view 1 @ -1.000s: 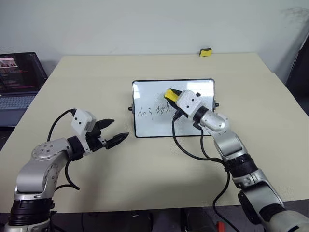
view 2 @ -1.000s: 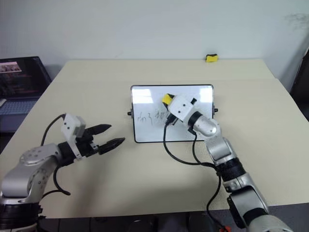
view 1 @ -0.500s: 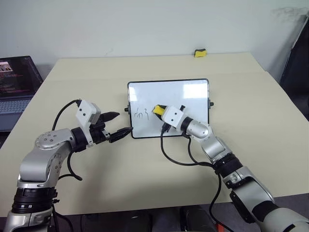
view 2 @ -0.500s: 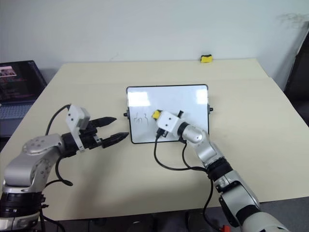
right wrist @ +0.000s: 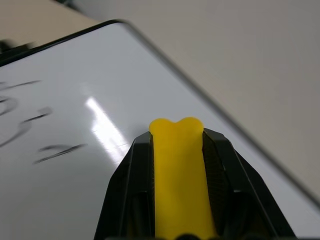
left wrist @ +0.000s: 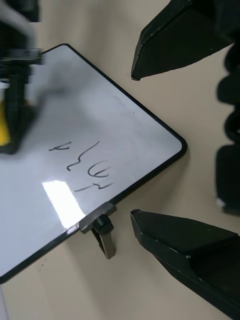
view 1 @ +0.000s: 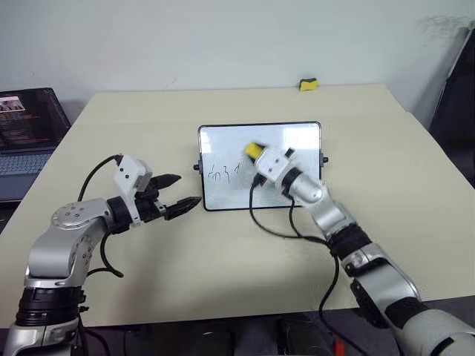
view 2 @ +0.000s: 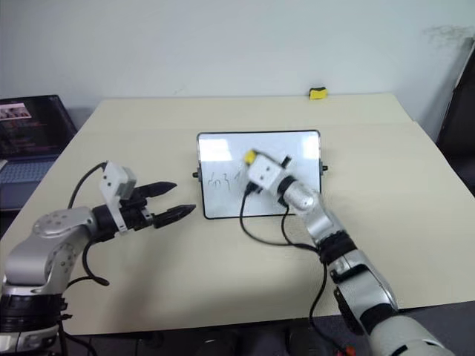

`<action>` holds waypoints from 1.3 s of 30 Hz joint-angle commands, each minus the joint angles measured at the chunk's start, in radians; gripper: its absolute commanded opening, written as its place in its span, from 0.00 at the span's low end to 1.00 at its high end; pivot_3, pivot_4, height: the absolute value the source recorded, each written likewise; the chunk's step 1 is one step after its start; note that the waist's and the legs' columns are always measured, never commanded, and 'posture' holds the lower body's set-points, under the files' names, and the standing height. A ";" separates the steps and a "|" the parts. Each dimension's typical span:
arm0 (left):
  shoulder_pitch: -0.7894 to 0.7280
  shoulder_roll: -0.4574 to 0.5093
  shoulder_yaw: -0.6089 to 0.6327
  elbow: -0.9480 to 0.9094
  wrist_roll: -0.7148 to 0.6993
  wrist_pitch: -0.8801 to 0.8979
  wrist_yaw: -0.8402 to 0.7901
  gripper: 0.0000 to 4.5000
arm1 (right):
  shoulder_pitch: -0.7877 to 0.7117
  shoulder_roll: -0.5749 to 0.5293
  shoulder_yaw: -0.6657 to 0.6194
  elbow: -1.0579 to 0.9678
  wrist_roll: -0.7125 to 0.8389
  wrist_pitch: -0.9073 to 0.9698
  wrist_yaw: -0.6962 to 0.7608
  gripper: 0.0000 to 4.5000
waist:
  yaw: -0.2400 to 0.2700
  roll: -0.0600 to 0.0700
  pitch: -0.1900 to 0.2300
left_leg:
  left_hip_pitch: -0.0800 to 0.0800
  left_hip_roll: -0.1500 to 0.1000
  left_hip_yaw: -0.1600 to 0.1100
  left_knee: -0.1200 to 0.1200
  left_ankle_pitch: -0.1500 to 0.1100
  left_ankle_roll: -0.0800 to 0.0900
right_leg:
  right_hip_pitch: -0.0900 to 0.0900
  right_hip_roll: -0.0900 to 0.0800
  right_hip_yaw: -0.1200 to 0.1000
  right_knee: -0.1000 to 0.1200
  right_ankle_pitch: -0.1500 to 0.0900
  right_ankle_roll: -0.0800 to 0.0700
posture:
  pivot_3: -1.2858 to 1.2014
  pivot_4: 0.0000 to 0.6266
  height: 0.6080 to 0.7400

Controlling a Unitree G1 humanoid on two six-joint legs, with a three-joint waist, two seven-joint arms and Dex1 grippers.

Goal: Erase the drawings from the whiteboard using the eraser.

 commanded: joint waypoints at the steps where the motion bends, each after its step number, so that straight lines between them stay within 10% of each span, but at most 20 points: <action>1: 0.001 0.017 0.026 -0.022 -0.010 -0.001 -0.002 1.00 | -0.040 0.030 -0.020 0.022 0.015 -0.017 -0.022 0.22 | -0.001 0.000 0.000 | 0.000 0.000 0.000 -0.001 0.000 0.000 | 0.000 0.000 0.000 -0.001 0.000 0.000 | 0.52 0.24 1.00; 18: 0.006 0.022 0.033 -0.029 -0.019 0.011 -0.003 1.00 | 0.083 0.060 0.139 0.028 -0.043 0.112 0.234 0.22 | -0.020 0.000 -0.001 | 0.002 0.003 0.001 -0.014 0.000 0.000 | 0.001 0.000 -0.001 -0.014 0.001 -0.001 | 0.52 0.24 1.00; 39: 0.019 0.009 0.050 -0.033 -0.022 0.006 0.011 1.00 | 0.125 0.045 0.004 -0.405 0.134 0.267 0.305 0.22 | -0.020 0.000 -0.001 | -0.018 0.004 0.001 -0.014 0.002 -0.004 | -0.019 0.000 -0.002 -0.015 0.002 -0.001 | 0.52 0.24 1.00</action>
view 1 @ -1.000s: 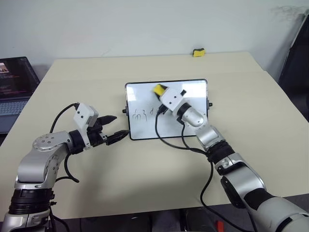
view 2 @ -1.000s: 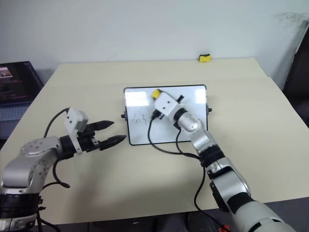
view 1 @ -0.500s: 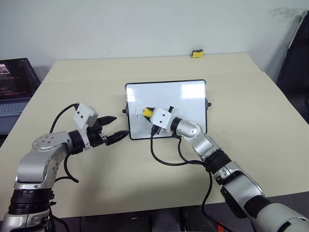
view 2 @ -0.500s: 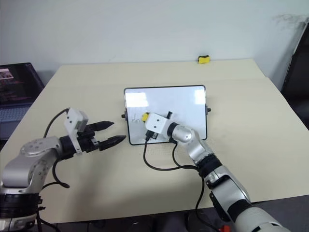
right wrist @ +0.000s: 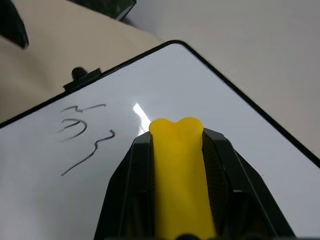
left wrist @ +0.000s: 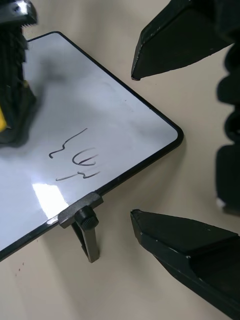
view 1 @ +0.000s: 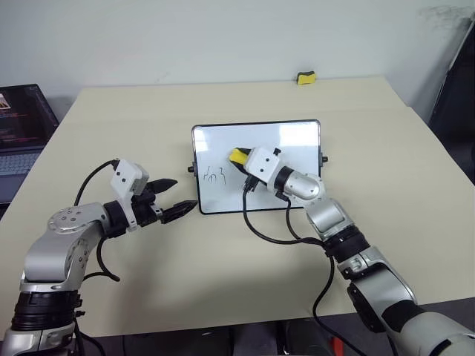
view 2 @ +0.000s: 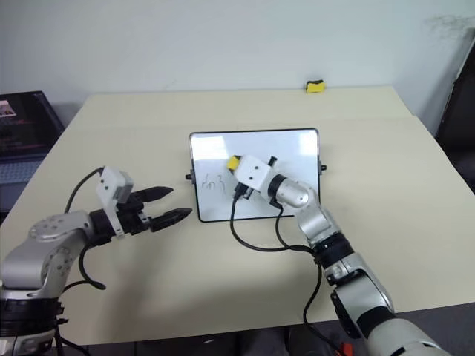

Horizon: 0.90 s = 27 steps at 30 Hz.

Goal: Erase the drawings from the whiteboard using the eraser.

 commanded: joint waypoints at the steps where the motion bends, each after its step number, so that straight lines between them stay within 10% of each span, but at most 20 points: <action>1: -0.004 0.001 0.037 -0.032 -0.015 -0.016 0.012 1.00 | 0.030 0.013 -0.038 -0.157 0.075 0.101 0.026 0.22 | -0.001 0.000 0.000 | -0.001 0.000 0.001 -0.001 0.000 0.000 | -0.001 0.000 0.000 0.000 0.000 0.000 | 0.52 0.24 1.00; 27: 0.035 -0.030 0.049 -0.041 -0.010 -0.124 0.039 1.00 | 0.467 -0.251 -0.018 -0.736 0.180 0.487 0.141 0.22 | 0.032 0.000 0.000 | -0.001 0.000 0.003 0.001 -0.001 0.001 | -0.001 -0.001 0.001 0.000 0.000 0.000 | 0.52 0.24 1.00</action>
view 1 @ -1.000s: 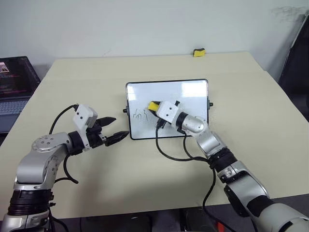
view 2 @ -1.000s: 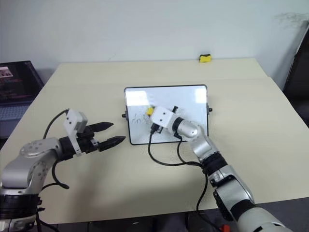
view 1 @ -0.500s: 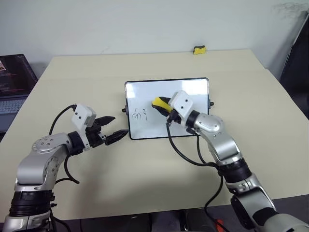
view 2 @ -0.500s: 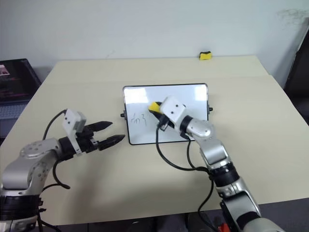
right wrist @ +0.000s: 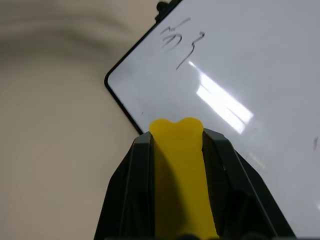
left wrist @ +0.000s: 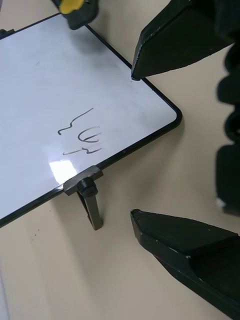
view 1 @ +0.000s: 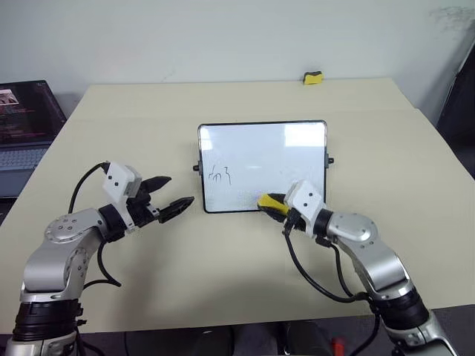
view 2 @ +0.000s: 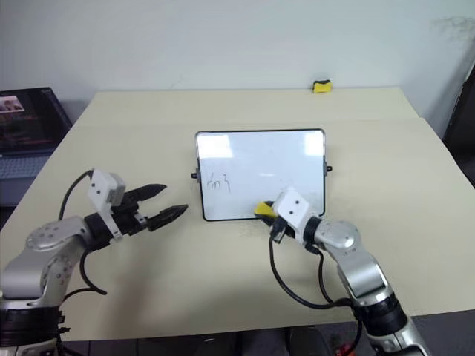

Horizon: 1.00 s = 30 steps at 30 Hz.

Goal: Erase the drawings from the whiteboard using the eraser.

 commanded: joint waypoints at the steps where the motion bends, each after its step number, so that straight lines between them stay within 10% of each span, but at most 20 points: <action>1: -0.020 0.010 0.005 -0.017 0.003 -0.031 -0.015 1.00 | -0.005 -0.021 0.024 -0.038 -0.043 -0.073 -0.020 0.22 | 0.000 0.000 0.000 | 0.000 0.000 0.000 0.000 0.000 0.000 | 0.000 0.000 0.000 0.000 0.000 0.000 | 0.52 0.24 1.00; 9: -0.007 0.047 -0.020 -0.002 0.014 0.014 -0.056 1.00 | -0.165 0.066 0.051 0.105 -0.095 -0.241 -0.087 0.22 | -0.006 0.000 0.000 | 0.001 0.000 0.001 0.000 0.000 -0.001 | 0.001 0.000 0.000 0.001 0.000 0.000 | 0.52 0.24 1.00; 20: 0.003 0.078 -0.022 -0.021 0.011 0.049 -0.082 1.00 | -0.616 0.254 0.064 0.824 -0.218 -0.610 -0.284 0.22 | -0.009 0.000 0.000 | 0.002 0.000 0.001 0.000 0.001 -0.001 | 0.000 0.000 -0.001 0.000 0.000 0.000 | 0.52 0.24 1.00; 30: 0.019 0.084 -0.007 -0.042 0.001 0.062 -0.077 1.00 | -0.601 0.309 0.150 1.107 -0.288 -0.705 -0.212 0.22 | -0.033 -0.001 -0.001 | 0.004 0.000 0.001 0.001 0.001 -0.001 | 0.002 0.000 0.000 0.003 0.000 0.000 | 0.52 0.24 1.00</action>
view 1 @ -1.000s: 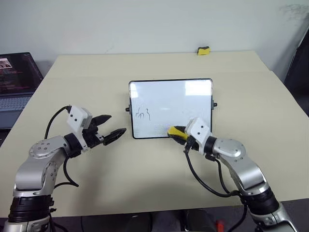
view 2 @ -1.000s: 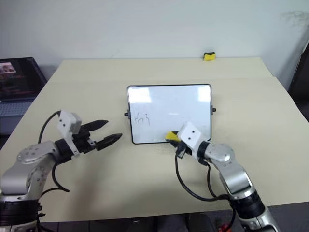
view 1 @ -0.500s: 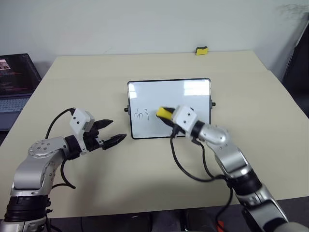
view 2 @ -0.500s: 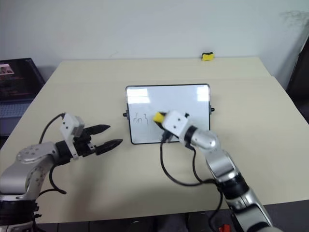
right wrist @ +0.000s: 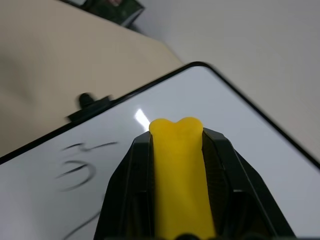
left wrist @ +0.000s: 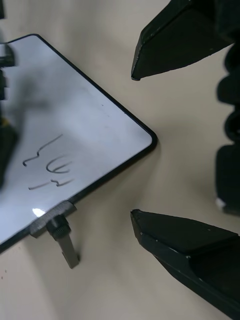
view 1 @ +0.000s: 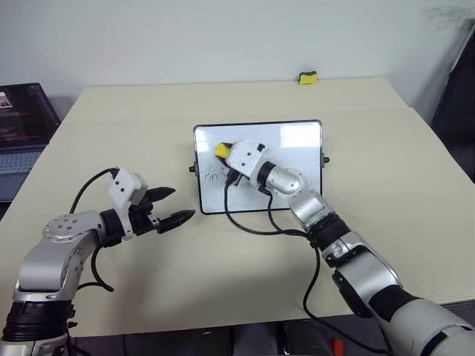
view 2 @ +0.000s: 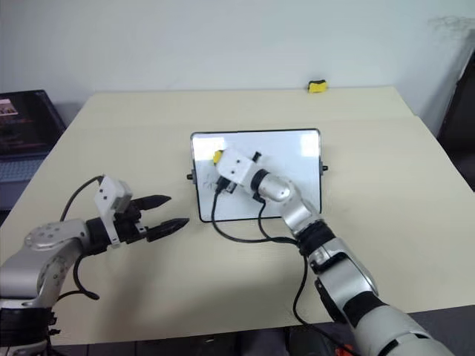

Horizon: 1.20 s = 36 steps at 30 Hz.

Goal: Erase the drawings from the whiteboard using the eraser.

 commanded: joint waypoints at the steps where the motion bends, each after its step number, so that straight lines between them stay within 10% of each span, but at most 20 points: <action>1: 0.004 0.016 0.035 -0.037 -0.016 0.002 0.000 1.00 | 0.063 -0.030 0.045 0.059 -0.037 -0.008 0.066 0.22 | -0.002 -0.001 -0.002 | 0.000 0.000 0.000 0.000 0.000 0.000 | 0.000 0.000 0.000 0.001 0.000 0.000 | 0.52 0.24 1.00; 15: -0.012 0.008 0.077 0.043 -0.008 0.008 0.043 1.00 | 0.098 -0.038 0.048 -0.058 -0.019 -0.044 0.164 0.22 | -0.001 0.000 -0.007 | 0.023 0.000 -0.001 0.000 0.000 0.003 | 0.019 0.001 0.000 0.011 0.001 -0.002 | 0.52 0.24 1.00; 36: -0.003 0.019 0.092 0.067 -0.009 0.005 0.029 1.00 | -0.002 0.037 -0.032 -0.181 -0.001 0.037 0.044 0.22 | -0.004 0.000 -0.007 | -0.002 0.002 0.001 0.000 0.003 -0.002 | -0.008 0.001 -0.001 0.010 0.001 -0.002 | 0.52 0.24 1.00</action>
